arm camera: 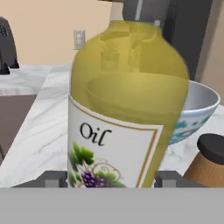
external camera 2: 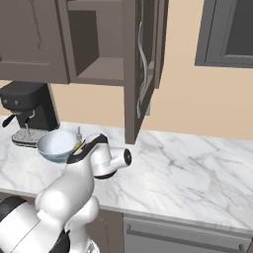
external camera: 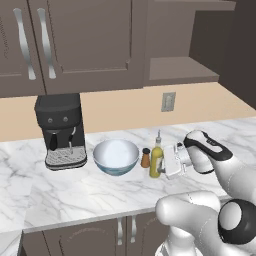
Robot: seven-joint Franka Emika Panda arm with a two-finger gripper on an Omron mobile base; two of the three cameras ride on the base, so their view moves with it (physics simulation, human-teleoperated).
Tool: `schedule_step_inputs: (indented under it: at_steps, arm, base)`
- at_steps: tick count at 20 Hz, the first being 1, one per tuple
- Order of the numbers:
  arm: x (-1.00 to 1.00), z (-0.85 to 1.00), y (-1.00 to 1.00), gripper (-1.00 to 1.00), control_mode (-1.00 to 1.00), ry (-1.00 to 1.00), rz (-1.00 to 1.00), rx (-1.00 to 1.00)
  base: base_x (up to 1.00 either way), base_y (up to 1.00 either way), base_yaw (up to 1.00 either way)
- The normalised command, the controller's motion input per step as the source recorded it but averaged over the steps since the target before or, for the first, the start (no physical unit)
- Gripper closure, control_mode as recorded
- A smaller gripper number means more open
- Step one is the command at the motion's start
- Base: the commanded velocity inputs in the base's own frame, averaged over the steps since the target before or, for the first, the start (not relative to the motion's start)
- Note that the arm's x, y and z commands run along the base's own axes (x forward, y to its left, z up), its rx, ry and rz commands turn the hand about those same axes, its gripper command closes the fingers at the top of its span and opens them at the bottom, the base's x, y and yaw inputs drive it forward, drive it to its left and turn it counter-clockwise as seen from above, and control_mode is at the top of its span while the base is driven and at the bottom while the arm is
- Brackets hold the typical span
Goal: Retrieve the bottle and the shaker from the cabinet and place them next to the mixing bowl on the counter. Then add garlic from the fridge to the mixing bowl.
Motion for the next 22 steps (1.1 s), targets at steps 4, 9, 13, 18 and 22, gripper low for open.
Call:
schedule_step_inputs:
  at_steps: [4,9,13,18,22]
  arm:
    - [0.26,-0.14,0.0,1.0,-1.0,0.0,-0.1,0.0]
    - [0.1,-0.18,0.0,1.0,-1.0,0.0,-0.04,0.0]
    - [0.09,-0.17,0.0,1.0,-1.0,0.0,-0.04,0.0]
    - [0.07,-0.11,0.01,1.0,-1.0,0.0,-0.03,0.0]
    - [0.0,-0.04,0.06,1.0,-1.0,-0.01,-0.01,0.0]
  base:
    - [0.0,0.0,0.0]
    - [0.0,0.0,0.0]
    - [0.0,0.0,0.0]
    - [0.0,0.0,0.0]
    - [0.0,0.0,0.0]
